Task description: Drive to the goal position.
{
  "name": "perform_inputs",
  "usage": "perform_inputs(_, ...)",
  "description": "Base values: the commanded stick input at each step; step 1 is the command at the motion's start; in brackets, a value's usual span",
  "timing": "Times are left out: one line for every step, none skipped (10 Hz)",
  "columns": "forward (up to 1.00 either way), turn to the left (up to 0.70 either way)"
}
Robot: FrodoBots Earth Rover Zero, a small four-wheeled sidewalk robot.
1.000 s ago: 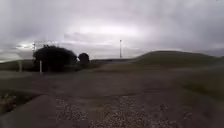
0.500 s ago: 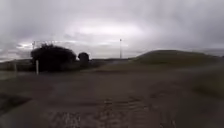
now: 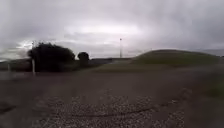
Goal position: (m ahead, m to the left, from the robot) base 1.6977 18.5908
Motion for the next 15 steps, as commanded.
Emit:
perform_inputs(0.7,0.0)
perform_inputs(0.7,0.0)
perform_inputs(0.7,0.0)
perform_inputs(0.7,0.0)
perform_inputs(0.7,0.0)
perform_inputs(0.7,0.05)
perform_inputs(0.7,0.11)
perform_inputs(0.7,0.17)
perform_inputs(0.7,0.23)
perform_inputs(0.7,0.28)
perform_inputs(0.7,0.34)
perform_inputs(0.7,0.35)
perform_inputs(0.7,0.35)
perform_inputs(0.7,0.35)
perform_inputs(0.7,0.35)
